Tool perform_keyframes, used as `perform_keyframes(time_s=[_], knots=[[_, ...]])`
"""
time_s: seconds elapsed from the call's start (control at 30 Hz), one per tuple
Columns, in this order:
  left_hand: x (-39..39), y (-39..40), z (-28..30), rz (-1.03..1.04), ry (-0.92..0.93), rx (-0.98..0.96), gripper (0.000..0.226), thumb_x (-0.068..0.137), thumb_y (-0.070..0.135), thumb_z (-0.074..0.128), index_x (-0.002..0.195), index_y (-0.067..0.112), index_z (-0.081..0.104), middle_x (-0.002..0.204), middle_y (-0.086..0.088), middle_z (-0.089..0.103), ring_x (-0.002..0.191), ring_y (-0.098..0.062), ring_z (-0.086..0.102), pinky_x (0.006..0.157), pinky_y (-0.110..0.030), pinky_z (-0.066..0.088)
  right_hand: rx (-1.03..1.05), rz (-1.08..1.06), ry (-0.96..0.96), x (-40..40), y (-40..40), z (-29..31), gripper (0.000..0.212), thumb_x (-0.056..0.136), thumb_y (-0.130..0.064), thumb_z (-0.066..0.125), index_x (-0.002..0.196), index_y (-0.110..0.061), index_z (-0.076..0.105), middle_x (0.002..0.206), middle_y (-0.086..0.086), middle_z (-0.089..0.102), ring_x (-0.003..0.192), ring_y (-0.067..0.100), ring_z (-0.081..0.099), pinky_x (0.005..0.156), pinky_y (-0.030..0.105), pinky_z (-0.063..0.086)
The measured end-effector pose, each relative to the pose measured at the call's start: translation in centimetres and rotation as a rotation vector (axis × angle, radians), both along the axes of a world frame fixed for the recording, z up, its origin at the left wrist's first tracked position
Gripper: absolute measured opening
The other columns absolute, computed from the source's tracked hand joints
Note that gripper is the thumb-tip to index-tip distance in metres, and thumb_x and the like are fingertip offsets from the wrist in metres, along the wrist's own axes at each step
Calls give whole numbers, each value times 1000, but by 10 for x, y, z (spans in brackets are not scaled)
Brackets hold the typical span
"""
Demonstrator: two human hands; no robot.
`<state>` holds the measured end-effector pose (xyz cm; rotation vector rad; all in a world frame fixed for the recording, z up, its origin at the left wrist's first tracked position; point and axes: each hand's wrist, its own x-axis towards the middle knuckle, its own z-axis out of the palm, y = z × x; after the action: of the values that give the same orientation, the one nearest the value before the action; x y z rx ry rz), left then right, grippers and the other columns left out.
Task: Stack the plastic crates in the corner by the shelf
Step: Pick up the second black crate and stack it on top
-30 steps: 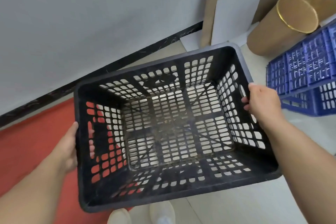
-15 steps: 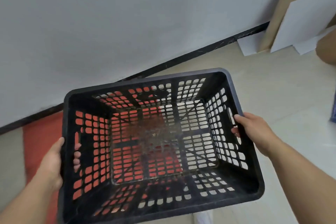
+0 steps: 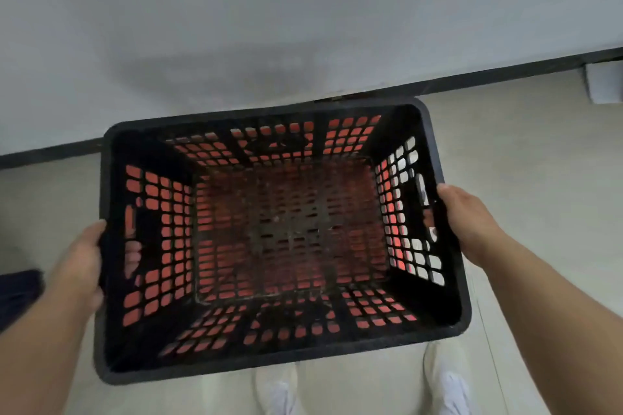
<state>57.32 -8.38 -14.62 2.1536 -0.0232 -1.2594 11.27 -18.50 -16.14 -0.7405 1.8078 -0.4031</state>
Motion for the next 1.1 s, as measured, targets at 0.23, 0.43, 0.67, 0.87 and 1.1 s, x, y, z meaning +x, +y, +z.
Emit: perform_keyframes(time_s=[0.23, 0.43, 0.67, 0.87, 1.1], knots=[[27, 15, -13, -56, 191, 21, 45, 99, 39, 26, 109, 6, 56, 84, -7, 71, 90, -21, 59, 96, -37, 39, 114, -104, -75, 31, 14, -11, 43, 98, -45, 34, 99, -12, 63, 87, 17, 69, 81, 30, 64, 67, 33, 48], [28, 18, -21, -72, 137, -6, 46, 99, 44, 28, 113, 14, 59, 99, -9, 65, 88, -21, 59, 92, -38, 43, 87, -213, -118, 35, 17, -14, 43, 99, -40, 36, 101, -8, 64, 86, 12, 67, 77, 24, 62, 70, 33, 47], [21, 22, -35, 20, -47, -35, 40, 94, 49, 37, 85, 21, 63, 68, -1, 56, 62, -17, 48, 66, -35, 42, -18, -192, 18, 47, 19, -19, 40, 96, -40, 35, 93, -9, 61, 65, 2, 47, 53, 16, 39, 53, 30, 31], [19, 23, -40, 11, -79, -38, 36, 91, 49, 39, 83, 23, 62, 62, 3, 53, 57, -15, 44, 61, -33, 39, -48, -135, 152, 56, 18, -25, 44, 97, -41, 26, 83, -13, 57, 65, 4, 47, 56, 18, 39, 52, 32, 31], [9, 18, -31, -14, -124, -31, 37, 95, 44, 35, 83, 19, 59, 69, -4, 51, 60, -19, 44, 60, -33, 39, -53, -104, 161, 53, 17, -20, 42, 97, -38, 26, 79, -13, 55, 66, 5, 49, 57, 20, 41, 53, 32, 31]])
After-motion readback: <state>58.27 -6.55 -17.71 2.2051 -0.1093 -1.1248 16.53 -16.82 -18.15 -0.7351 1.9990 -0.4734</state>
